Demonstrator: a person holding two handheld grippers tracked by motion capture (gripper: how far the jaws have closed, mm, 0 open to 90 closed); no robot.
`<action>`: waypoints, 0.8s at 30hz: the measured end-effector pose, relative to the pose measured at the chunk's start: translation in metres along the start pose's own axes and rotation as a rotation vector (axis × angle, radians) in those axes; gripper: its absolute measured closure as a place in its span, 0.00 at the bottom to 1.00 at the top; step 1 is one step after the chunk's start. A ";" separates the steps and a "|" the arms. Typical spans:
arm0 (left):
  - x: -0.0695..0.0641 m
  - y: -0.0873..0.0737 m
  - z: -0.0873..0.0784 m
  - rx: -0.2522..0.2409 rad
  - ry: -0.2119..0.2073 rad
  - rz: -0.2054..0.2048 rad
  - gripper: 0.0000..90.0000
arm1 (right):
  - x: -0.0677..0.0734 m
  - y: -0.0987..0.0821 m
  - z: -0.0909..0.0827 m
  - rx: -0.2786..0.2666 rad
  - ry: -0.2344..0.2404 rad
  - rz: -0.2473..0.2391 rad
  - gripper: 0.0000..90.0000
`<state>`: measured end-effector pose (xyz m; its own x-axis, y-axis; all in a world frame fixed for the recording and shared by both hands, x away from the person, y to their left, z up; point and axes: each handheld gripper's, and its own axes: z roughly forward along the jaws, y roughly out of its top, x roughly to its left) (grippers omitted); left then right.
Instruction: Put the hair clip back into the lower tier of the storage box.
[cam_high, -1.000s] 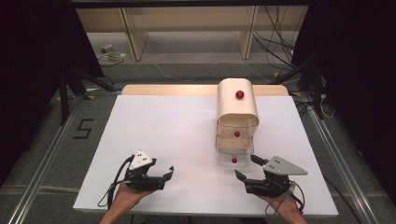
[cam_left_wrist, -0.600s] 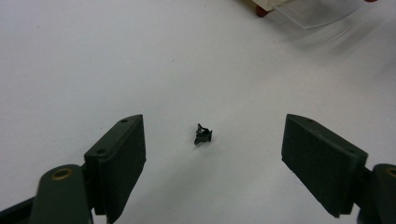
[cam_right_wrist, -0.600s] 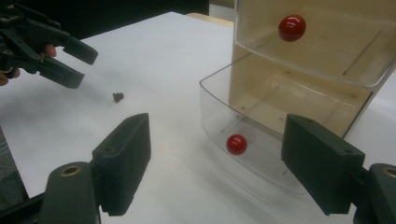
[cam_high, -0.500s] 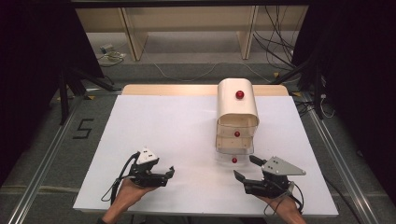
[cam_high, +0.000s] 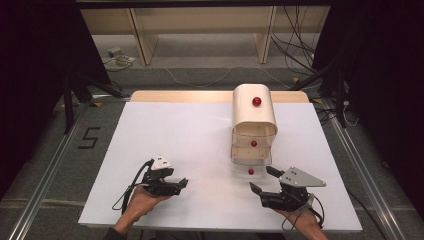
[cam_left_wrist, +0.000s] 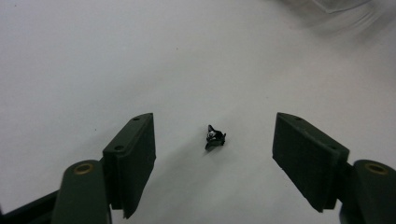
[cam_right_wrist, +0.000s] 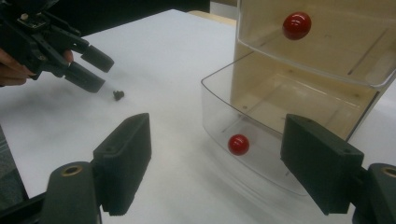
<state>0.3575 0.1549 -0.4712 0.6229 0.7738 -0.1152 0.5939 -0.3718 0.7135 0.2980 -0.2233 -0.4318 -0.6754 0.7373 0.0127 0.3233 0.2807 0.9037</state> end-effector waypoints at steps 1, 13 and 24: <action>0.000 0.001 0.001 0.000 -0.003 -0.009 0.36 | 0.000 0.000 0.000 0.001 0.001 -0.002 0.28; 0.005 0.011 0.012 0.054 -0.060 -0.045 0.52 | -0.003 -0.002 0.001 0.009 -0.003 0.003 0.28; 0.005 0.013 0.017 0.099 -0.080 -0.055 0.62 | -0.002 -0.001 0.002 0.011 -0.008 -0.002 0.29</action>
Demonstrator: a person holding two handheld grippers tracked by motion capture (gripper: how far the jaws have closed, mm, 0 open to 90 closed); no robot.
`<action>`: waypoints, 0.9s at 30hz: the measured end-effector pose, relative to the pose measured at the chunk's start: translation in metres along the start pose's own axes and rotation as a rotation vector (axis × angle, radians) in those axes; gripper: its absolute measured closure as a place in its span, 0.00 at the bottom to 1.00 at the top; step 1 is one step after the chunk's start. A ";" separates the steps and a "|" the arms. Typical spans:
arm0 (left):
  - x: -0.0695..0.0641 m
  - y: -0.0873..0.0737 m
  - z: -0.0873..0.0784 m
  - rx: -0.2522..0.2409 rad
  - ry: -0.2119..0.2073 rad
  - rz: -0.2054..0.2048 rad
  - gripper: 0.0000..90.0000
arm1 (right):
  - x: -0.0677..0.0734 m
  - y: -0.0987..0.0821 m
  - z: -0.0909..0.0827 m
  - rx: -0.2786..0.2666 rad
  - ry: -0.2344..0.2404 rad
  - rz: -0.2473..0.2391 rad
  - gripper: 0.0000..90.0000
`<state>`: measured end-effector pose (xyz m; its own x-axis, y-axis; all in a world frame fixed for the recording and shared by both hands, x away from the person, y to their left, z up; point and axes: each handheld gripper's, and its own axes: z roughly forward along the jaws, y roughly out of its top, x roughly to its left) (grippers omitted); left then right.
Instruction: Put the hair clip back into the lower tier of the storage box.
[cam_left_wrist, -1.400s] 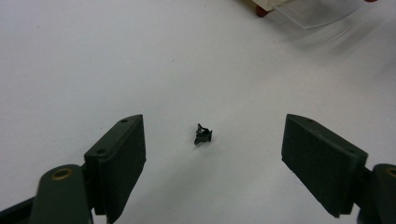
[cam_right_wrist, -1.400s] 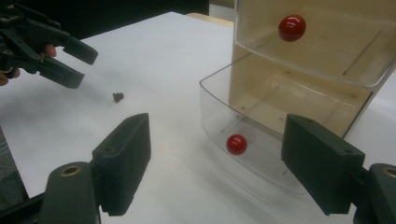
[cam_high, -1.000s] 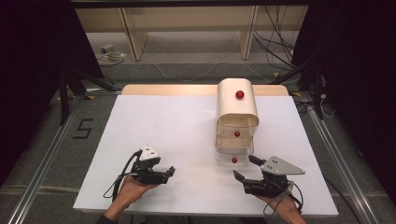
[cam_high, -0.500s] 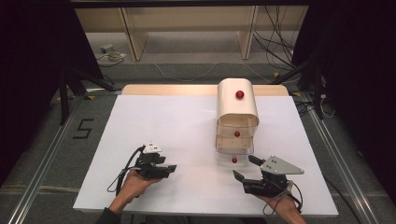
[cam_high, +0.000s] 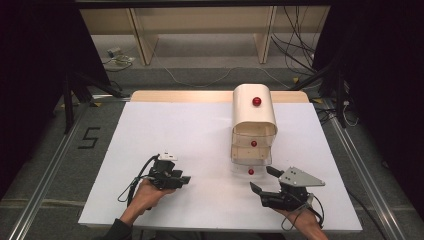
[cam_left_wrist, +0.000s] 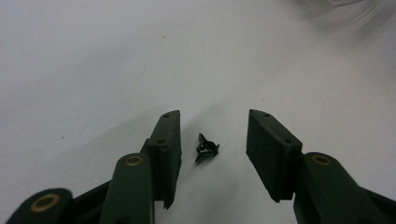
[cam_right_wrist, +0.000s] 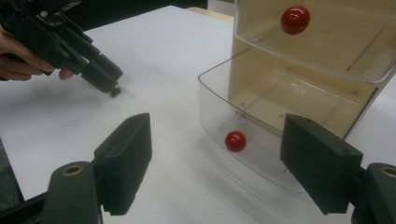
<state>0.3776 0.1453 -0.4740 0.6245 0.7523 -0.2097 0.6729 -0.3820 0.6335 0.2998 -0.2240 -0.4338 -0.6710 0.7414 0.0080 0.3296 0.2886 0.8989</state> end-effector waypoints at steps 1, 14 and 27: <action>0.000 0.000 0.000 0.005 0.002 0.004 0.62 | 0.000 0.000 0.000 0.000 -0.001 0.001 0.29; -0.002 0.002 0.006 0.043 0.005 0.016 0.72 | 0.000 0.000 0.000 0.001 0.003 -0.004 0.29; -0.003 0.003 0.011 0.068 0.020 0.024 0.77 | 0.000 0.000 0.000 0.000 0.004 -0.005 0.30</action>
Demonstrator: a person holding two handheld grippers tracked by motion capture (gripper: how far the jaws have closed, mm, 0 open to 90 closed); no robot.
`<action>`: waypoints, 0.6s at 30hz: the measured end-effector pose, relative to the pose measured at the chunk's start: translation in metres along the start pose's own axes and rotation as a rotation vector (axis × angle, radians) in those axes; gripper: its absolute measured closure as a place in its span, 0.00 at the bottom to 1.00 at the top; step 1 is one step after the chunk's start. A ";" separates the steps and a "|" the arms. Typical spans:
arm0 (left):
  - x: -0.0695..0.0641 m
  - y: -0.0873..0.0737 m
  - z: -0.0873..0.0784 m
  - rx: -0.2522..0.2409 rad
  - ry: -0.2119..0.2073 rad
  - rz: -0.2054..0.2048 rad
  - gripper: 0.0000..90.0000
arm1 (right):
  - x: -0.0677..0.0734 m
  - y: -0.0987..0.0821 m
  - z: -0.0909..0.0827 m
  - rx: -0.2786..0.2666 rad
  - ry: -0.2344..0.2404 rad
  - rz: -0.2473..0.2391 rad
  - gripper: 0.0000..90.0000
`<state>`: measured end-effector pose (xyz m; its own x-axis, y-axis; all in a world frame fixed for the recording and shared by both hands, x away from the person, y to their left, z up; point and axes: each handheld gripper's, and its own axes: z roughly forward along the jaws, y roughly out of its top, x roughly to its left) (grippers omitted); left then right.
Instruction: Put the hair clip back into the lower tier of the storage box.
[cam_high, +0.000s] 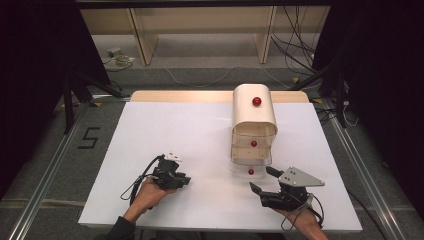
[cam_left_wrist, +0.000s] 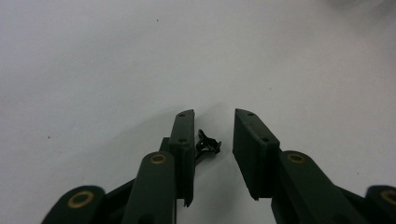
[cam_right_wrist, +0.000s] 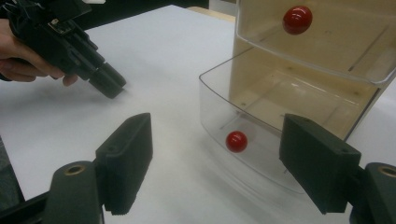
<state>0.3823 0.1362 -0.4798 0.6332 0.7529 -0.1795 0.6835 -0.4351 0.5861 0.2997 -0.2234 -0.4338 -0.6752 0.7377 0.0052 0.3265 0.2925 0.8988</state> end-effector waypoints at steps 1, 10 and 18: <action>0.000 0.000 0.000 0.002 0.002 0.000 0.78 | 0.000 0.000 0.000 0.000 0.000 0.001 0.30; 0.000 0.000 0.001 0.004 0.013 -0.005 0.84 | 0.000 0.000 0.000 0.000 0.001 0.000 0.30; -0.002 0.001 0.000 0.011 0.030 0.017 0.87 | 0.000 0.000 0.000 -0.002 -0.001 0.001 0.30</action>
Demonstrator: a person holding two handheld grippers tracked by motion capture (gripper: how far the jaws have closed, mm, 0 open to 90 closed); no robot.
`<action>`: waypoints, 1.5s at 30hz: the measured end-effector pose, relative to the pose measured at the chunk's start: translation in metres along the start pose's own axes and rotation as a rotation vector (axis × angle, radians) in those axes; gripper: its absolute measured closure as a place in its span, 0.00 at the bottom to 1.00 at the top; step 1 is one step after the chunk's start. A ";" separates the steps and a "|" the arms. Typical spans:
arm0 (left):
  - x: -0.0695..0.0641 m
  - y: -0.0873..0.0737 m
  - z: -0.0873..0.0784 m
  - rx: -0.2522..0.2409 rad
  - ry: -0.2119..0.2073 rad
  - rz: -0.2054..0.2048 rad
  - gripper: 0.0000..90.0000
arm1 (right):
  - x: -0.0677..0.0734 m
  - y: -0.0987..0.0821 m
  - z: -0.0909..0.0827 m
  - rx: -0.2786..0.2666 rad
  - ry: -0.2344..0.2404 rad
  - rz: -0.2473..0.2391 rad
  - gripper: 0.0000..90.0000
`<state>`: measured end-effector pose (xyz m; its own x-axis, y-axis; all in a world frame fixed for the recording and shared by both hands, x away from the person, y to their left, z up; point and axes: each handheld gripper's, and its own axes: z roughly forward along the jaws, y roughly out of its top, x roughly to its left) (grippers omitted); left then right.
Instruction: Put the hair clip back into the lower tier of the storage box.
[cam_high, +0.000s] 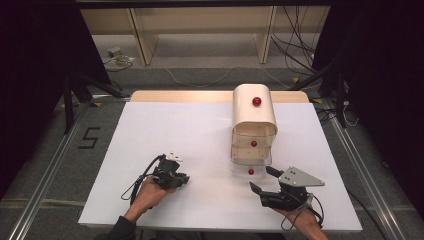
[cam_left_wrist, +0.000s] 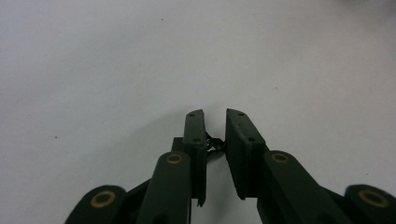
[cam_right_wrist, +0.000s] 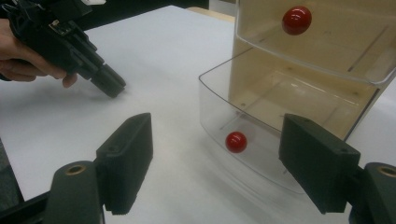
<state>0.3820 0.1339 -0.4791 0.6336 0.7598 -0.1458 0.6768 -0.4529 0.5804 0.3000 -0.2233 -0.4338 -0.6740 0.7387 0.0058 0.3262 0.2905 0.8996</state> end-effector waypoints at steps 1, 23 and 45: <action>0.000 0.000 0.000 -0.002 -0.002 0.001 0.87 | 0.000 0.000 0.000 0.000 -0.001 0.001 0.30; 0.002 0.002 -0.010 -0.091 0.005 -0.010 0.87 | 0.000 0.000 -0.001 -0.005 -0.004 0.001 0.30; -0.004 0.003 -0.020 -0.209 0.014 0.004 0.87 | 0.000 0.000 -0.001 -0.007 -0.006 0.001 0.30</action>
<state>0.3743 0.1386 -0.4609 0.6297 0.7654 -0.1327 0.5809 -0.3507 0.7345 0.2995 -0.2243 -0.4329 -0.6700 0.7424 0.0038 0.3216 0.2856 0.9028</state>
